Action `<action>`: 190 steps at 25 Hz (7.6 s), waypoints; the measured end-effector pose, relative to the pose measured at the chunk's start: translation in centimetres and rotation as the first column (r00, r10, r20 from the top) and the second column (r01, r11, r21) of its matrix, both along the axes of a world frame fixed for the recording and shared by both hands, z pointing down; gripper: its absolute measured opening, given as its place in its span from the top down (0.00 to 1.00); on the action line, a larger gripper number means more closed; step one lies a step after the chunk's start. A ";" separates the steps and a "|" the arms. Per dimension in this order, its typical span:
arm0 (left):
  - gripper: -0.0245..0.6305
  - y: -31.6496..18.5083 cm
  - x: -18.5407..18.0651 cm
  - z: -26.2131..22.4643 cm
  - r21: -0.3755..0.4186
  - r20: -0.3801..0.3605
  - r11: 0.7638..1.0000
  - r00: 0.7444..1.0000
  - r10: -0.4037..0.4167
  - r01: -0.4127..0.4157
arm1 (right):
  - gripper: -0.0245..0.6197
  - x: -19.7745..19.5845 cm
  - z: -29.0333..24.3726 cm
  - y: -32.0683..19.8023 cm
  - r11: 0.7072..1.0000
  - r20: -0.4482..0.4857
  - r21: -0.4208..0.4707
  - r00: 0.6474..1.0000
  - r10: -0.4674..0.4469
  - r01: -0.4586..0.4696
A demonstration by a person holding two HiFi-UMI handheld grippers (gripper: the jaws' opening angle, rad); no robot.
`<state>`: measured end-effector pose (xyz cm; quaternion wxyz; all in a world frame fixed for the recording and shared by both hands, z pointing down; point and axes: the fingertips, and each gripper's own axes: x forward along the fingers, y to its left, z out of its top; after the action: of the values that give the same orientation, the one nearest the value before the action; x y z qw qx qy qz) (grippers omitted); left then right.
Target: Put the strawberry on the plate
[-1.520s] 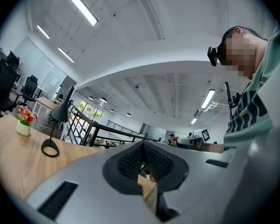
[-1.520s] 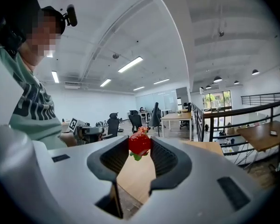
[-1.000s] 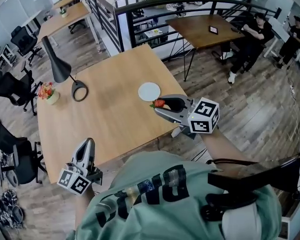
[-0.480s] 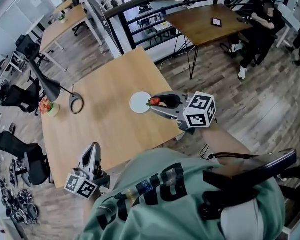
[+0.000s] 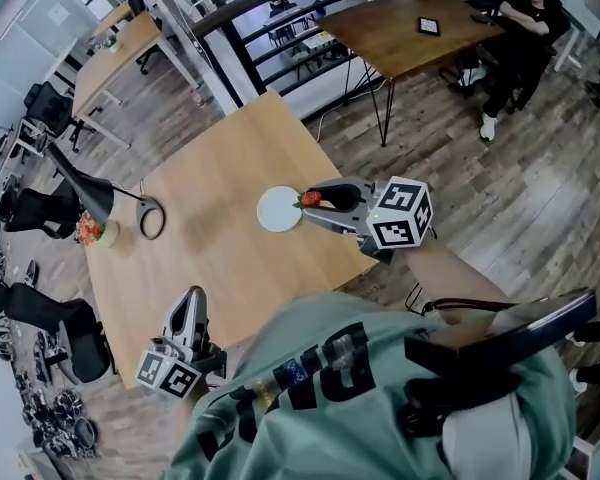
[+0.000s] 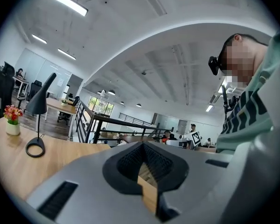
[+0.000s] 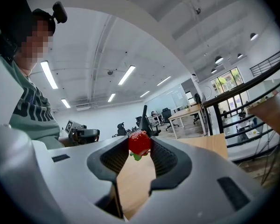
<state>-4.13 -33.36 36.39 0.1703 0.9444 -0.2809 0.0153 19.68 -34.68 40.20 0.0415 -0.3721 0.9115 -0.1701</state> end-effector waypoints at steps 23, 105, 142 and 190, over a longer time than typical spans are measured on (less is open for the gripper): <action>0.96 -15.6 -21.7 2.2 -0.054 -0.109 0.997 0.993 0.052 -0.058 | 0.74 -21.8 -4.5 -13.6 0.998 -0.201 -0.044 0.979 0.030 -0.039; 0.96 -18.4 4.8 31.9 -0.334 0.146 0.918 0.951 0.272 -0.212 | 0.73 -8.4 32.6 -19.0 0.960 -0.499 -0.281 0.852 -0.158 0.013; 0.96 -17.0 0.2 21.3 -0.236 0.094 0.954 0.973 0.210 -0.183 | 0.53 -11.1 23.1 -17.1 0.964 -0.433 -0.264 0.890 -0.143 0.027; 0.96 -2.5 -3.6 5.7 -0.138 0.057 0.980 0.987 0.149 -0.141 | 0.95 -6.0 6.0 0.3 0.993 -0.189 -0.096 0.981 0.047 -0.066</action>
<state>-7.77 -35.88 42.04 0.2221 0.9478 -0.2151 0.0779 13.70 -34.42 46.24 -0.0583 -0.4140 0.8905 -0.1795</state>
